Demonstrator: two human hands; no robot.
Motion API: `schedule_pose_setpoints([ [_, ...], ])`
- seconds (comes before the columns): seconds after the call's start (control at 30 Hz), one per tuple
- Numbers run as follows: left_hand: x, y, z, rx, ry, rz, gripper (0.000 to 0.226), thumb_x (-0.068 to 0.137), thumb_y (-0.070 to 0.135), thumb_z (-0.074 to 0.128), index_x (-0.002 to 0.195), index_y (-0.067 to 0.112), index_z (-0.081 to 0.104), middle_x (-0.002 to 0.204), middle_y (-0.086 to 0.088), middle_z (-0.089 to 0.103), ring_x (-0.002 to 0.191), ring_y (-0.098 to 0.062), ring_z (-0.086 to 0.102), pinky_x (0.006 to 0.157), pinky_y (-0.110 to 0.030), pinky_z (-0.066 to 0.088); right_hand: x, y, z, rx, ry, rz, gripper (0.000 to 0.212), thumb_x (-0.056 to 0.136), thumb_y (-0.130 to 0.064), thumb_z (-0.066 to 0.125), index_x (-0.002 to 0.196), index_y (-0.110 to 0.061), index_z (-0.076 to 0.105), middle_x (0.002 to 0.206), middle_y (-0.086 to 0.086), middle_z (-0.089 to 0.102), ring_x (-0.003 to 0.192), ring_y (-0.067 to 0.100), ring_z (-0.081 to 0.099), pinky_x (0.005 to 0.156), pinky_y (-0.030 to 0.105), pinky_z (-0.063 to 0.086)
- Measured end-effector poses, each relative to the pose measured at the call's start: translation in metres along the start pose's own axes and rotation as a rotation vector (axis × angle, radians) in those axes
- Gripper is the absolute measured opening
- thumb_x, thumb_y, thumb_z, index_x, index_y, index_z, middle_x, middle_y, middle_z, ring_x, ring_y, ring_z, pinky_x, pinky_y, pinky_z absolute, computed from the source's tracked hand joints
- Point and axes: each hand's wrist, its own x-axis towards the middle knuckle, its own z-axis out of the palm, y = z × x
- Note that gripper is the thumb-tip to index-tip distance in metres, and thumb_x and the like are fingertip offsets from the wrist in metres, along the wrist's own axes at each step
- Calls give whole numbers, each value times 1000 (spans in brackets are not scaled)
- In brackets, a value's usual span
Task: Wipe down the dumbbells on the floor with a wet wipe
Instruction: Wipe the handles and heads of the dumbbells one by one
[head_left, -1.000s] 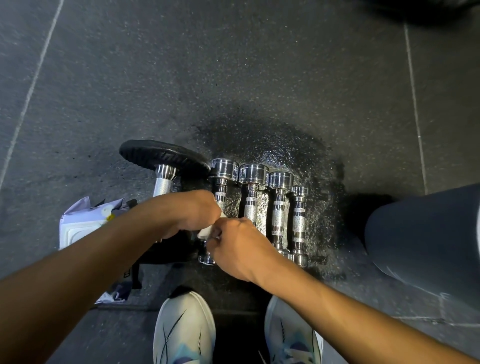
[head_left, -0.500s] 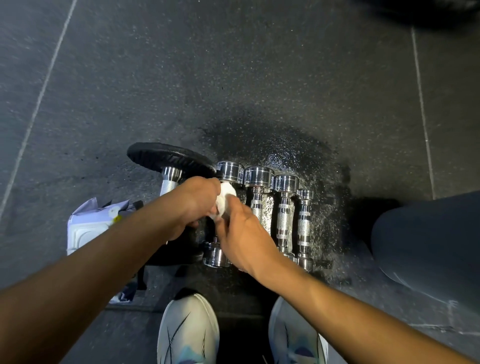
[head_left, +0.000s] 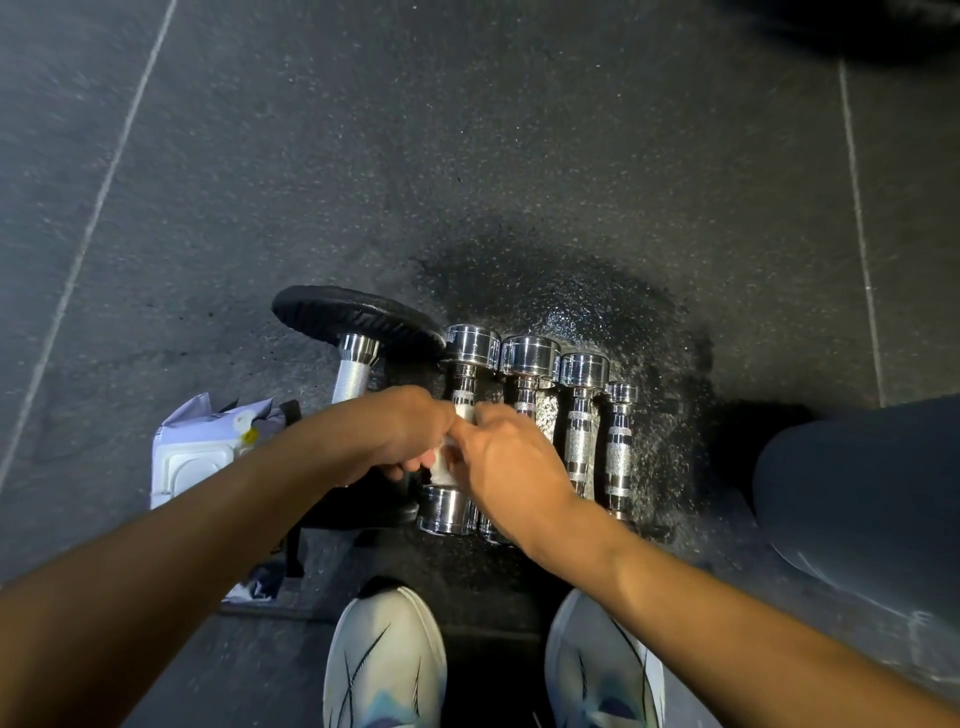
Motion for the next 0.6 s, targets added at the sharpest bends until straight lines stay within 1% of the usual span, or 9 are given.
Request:
schedule_pose_setpoints([
  [0.1, -2, -4, 3, 51, -69, -24, 33, 104, 26, 44, 93, 7, 69, 95, -14, 73, 77, -20, 64, 77, -34, 58, -8, -1, -5, 57, -53, -51, 16, 95, -16, 68, 109, -18, 73, 89, 6, 66, 79, 24, 66, 77, 38, 60],
  [0.17, -3, -6, 5, 116, -61, -5, 38, 103, 35, 49, 90, 5, 69, 95, -15, 75, 75, -21, 65, 83, -35, 58, -7, 1, -12, 128, -135, -45, 21, 102, -20, 57, 119, -22, 69, 101, 6, 70, 88, 24, 70, 87, 37, 59],
  [0.23, -2, -6, 7, 167, -35, 8, 45, 102, 40, 49, 92, 2, 70, 91, -16, 76, 75, -24, 69, 86, -40, 58, -2, 7, -17, 176, -156, -53, 25, 103, -21, 54, 124, -27, 66, 103, 5, 71, 92, 23, 70, 92, 36, 58],
  [0.3, 2, -6, 7, 163, 10, 19, 36, 102, 32, 47, 93, 4, 68, 87, -14, 74, 76, -27, 70, 84, -42, 59, 3, 10, -19, 162, -119, -35, 25, 103, -17, 54, 125, -24, 64, 98, 4, 69, 89, 22, 67, 88, 35, 59],
  [0.37, 3, -2, 6, 130, 78, 73, 25, 99, 24, 48, 92, 7, 65, 79, -8, 67, 68, -23, 62, 73, -39, 53, 11, 13, -18, 173, -63, 41, 28, 101, -8, 56, 125, -20, 63, 93, 3, 64, 78, 19, 59, 77, 30, 59],
  [0.43, 1, 4, 6, 74, 126, 143, 21, 98, 21, 47, 96, 10, 65, 74, -2, 60, 67, -19, 56, 70, -41, 50, 19, 16, -19, 179, 4, 103, 38, 95, 5, 60, 125, -19, 61, 89, 3, 61, 72, 18, 55, 70, 28, 57],
  [0.5, -2, 10, 8, 33, 151, 175, 21, 99, 22, 44, 102, 16, 64, 80, 0, 60, 73, -16, 57, 73, -41, 53, 22, 18, -21, 163, 28, 93, 47, 89, 15, 59, 125, -16, 58, 89, 4, 62, 78, 21, 57, 74, 30, 58],
  [0.53, -4, 12, 10, 48, 162, 179, 23, 100, 22, 43, 108, 16, 64, 87, 1, 62, 77, -15, 58, 72, -37, 51, 22, 18, -21, 151, 24, 80, 51, 87, 18, 59, 126, -15, 57, 90, 5, 63, 82, 23, 58, 76, 31, 58],
  [0.6, -4, 12, 16, 103, 200, 196, 30, 102, 24, 42, 128, 18, 58, 112, -2, 61, 92, -17, 61, 79, -34, 50, 20, 17, -20, 142, 45, 65, 54, 84, 21, 59, 125, -15, 58, 88, 4, 65, 83, 25, 61, 78, 31, 59],
])
